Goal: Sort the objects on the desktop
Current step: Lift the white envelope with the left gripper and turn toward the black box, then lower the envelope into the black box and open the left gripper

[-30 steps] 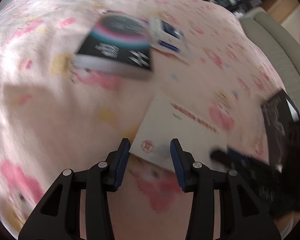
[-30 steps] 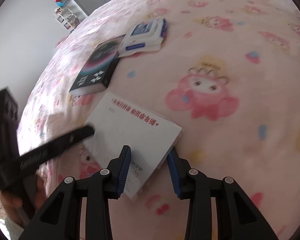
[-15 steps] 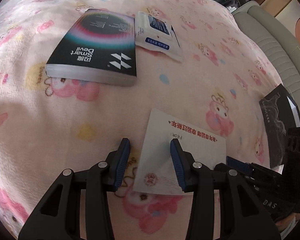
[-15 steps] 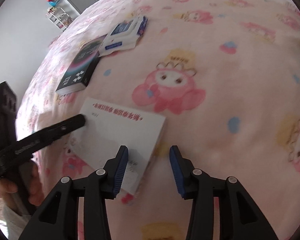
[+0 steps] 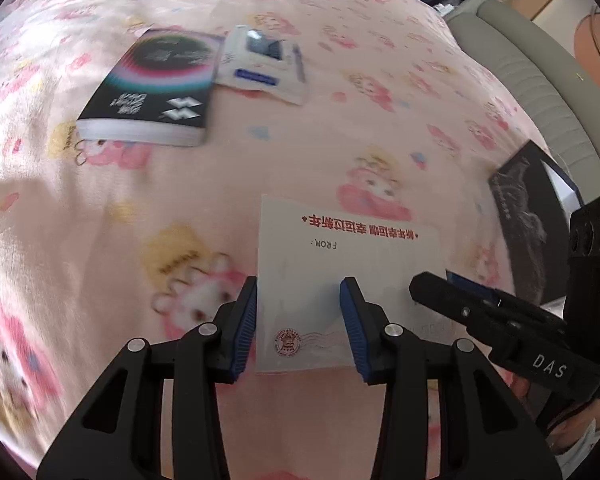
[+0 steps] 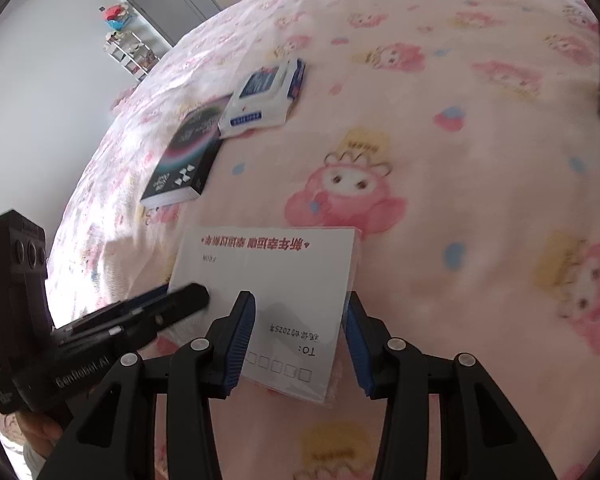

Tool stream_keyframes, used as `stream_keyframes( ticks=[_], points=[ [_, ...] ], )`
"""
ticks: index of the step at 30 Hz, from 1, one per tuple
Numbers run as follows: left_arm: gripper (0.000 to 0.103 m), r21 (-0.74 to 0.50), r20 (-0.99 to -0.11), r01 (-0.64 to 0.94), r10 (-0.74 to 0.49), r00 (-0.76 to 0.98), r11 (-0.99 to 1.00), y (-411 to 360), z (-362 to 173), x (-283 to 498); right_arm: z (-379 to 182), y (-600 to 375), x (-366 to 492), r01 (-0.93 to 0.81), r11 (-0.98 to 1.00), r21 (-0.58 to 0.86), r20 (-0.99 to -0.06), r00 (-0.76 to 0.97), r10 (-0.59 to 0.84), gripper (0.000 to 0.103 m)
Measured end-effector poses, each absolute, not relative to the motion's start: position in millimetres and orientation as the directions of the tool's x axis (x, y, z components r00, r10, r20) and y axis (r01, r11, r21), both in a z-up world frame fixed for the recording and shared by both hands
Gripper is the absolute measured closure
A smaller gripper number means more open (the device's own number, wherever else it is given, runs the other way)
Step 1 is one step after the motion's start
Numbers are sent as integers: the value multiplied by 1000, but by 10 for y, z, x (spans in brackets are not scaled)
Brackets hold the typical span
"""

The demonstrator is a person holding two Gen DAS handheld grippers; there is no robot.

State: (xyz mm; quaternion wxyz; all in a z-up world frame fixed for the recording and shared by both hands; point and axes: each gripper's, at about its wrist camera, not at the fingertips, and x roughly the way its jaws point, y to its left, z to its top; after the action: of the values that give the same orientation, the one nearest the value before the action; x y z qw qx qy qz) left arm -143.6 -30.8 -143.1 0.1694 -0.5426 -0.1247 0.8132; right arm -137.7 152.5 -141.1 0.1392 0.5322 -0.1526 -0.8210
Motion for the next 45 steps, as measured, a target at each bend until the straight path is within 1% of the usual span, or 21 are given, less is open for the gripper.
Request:
stream_keyframes(
  ticks=[2,5,9,14,19,26,29,40,45],
  points=[
    [62,-382,-833,-170,418,-362,-908,-145,-1292,-1408,-1299,1655,-1300,63,-921,386,-831,-411,-376,62],
    [66,-378,-822,-214,433,-370,-900,107,-1106,-1379,-1143,1878,-1201,45,-928,369,-830,-434,-351,62],
    [66,-382,-803,-268,461,-378,-884,451,-886,-1376,-911,2226,-1091,17,-939,345,-829,-463,-313,62],
    [66,-394,-773,-315,496,-395,-864,837,-635,-1382,-588,2620,-999,-24,-945,326,-798,-543,-261,62],
    [66,-379,-760,-358,508,-406,-853,1161,-455,-1369,-415,2887,-930,-61,-950,306,-779,-589,-214,62],
    [66,-405,-745,-394,548,-380,-825,1518,-389,-1392,-276,3249,-810,-95,-945,312,-765,-616,-190,62],
    [66,-427,-739,-404,570,-359,-809,1749,-397,-1416,-226,3432,-783,-128,-946,299,-764,-626,-156,62],
    [66,-411,-736,-530,613,-288,-742,2803,-264,-1487,6,4276,-684,-269,-934,236,-759,-651,-5,62],
    [66,-358,-773,-579,581,-256,-732,3270,-344,-1484,-41,4613,-730,-333,-921,201,-782,-621,54,62]
  ],
)
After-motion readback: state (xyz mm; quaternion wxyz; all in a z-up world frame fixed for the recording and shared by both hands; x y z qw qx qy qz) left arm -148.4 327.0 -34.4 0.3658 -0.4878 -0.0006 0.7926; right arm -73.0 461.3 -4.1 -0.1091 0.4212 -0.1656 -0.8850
